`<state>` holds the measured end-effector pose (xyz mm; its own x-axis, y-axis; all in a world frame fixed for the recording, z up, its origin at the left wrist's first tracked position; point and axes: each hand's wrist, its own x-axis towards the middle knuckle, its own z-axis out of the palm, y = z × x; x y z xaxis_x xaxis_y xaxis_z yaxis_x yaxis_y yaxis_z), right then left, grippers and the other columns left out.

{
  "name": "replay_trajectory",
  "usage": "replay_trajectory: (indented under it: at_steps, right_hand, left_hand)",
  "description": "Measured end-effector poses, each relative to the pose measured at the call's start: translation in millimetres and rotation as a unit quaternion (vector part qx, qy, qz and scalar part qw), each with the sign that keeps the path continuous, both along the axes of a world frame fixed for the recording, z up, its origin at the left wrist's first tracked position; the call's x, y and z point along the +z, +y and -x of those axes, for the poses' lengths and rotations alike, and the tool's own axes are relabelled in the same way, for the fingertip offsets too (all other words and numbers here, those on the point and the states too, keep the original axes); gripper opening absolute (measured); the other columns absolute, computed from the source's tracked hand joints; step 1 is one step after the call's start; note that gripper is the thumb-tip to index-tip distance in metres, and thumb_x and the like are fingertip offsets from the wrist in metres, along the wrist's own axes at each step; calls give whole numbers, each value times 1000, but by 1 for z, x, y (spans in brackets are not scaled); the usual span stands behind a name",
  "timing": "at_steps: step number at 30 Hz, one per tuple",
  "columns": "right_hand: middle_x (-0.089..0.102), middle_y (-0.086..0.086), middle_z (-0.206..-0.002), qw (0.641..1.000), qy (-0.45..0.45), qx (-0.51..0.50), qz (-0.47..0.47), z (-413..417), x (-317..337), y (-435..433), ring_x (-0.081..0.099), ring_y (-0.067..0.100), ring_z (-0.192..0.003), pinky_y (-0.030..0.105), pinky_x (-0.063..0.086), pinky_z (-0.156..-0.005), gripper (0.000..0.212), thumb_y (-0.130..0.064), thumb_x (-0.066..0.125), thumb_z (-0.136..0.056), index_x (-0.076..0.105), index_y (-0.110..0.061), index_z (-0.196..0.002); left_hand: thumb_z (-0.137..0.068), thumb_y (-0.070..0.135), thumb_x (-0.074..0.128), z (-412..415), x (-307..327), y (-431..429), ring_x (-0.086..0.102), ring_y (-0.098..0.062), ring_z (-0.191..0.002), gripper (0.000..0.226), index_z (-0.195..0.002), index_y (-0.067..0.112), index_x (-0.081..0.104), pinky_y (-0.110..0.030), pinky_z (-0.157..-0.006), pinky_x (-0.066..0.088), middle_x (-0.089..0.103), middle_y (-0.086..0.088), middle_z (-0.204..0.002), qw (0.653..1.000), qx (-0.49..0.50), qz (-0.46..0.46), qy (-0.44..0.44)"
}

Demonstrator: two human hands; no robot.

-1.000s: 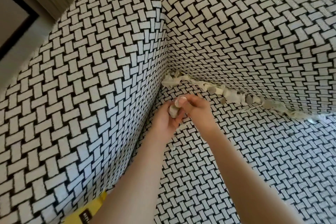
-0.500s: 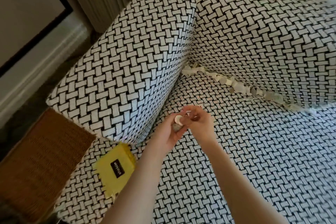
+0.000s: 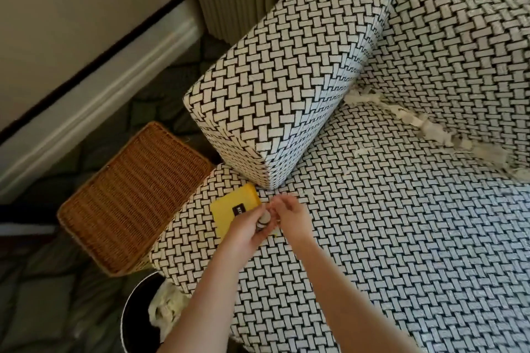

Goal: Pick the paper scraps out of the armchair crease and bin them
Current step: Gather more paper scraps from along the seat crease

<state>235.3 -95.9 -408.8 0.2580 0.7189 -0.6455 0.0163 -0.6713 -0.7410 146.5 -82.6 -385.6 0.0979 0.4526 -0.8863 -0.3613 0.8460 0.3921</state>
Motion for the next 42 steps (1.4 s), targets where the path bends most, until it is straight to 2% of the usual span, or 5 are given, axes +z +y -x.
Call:
replay_trajectory:
  at_steps: [8, 18, 32, 36, 42]
  right_hand:
    - [59, 10, -121, 989, -105, 81, 66, 29, -1, 15, 58, 22, -104, 24, 43, -75, 42, -8, 51, -90, 43, -8, -131]
    - [50, 2, -68, 980, -4, 112, 162, 37, -1, 16, 48, 14, -64, 28, 44, -67, 25, -18, 42, -93, 53, -12, -71]
    - [58, 5, -64, 997, 39, 67, 6, 24, 30, -3, 56, 13, -57, 21, 54, -50, 14, -1, 55, -87, 65, -5, -79]
    - [62, 6, -70, 994, 43, 100, 7, 11, 35, -5, 59, 11, -58, 20, 56, -51, 9, -2, 58, -87, 66, -2, -88]
    - [62, 4, -66, 997, 18, 71, 16, 5, 32, -7, 59, 13, -56, 24, 56, -51, 10, 0, 57, -86, 65, -6, -84]
  left_hand:
    - [-95, 11, 47, 40, 8, 6, 56, -12, -75, 19, -84, 6, 62, -18, -58, 53, 59, -7, -85, 998, 54, -2, 36]
    - [-95, 8, 44, 44, 24, 9, 55, -17, -72, 19, -85, 1, 57, -22, -53, 56, 54, -15, -86, 994, 109, 20, -1]
    - [-89, -15, 37, 22, 64, 21, 52, -17, -80, 22, -87, 1, 53, -34, -88, 51, 53, -14, -96, 999, -14, -22, 38]
    - [-90, -17, 32, 11, 62, 25, 48, -20, -92, 44, -129, 2, 41, -36, -97, 45, 52, -17, -122, 995, -12, -9, 94]
    - [-93, -7, 34, 9, 52, 30, 47, -18, -76, 26, -110, -1, 52, -37, -99, 42, 48, -10, -84, 984, -40, 29, 170]
